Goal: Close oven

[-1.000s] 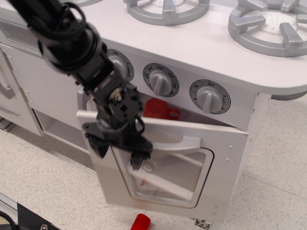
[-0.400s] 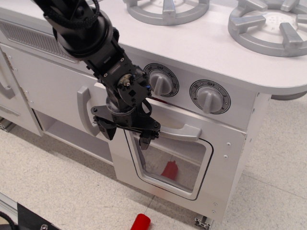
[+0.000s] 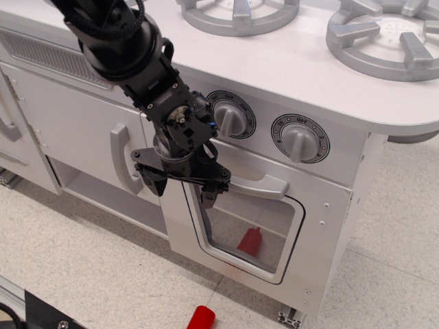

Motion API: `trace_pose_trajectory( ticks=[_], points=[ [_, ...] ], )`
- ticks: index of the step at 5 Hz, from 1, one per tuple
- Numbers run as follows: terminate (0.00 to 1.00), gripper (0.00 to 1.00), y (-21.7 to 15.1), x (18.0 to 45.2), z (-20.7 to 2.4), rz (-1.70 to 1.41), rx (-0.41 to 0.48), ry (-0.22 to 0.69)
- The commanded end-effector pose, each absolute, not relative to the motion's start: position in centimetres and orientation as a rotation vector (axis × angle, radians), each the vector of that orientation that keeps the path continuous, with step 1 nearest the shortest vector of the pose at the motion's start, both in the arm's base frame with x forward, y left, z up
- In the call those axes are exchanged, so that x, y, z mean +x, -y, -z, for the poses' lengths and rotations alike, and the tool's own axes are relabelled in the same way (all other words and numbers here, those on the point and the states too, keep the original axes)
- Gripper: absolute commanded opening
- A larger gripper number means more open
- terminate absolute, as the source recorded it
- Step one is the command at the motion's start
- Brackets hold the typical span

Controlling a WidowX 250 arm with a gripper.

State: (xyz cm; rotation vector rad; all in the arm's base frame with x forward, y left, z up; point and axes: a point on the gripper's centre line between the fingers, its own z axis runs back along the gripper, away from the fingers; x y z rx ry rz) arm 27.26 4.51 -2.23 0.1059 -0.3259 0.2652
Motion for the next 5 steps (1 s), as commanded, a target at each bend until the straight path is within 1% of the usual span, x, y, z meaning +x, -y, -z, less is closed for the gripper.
trace_pose_trajectory(
  ticks=[1, 2, 3, 4, 5],
  points=[
    [0.00, 1.00, -5.4, 25.3, -1.1, -0.254, 0.056, 0.292],
    [0.00, 1.00, -5.6, 23.1, -4.0, -0.252, 0.003, 0.212],
    [0.00, 1.00, -6.1, 22.5, -7.0, -0.289, 0.003, 0.223],
    [0.00, 1.00, -6.1, 22.5, -7.0, -0.289, 0.003, 0.223],
    [1.00, 1.00, -6.1, 22.5, -7.0, -0.289, 0.003, 0.223]
  ],
)
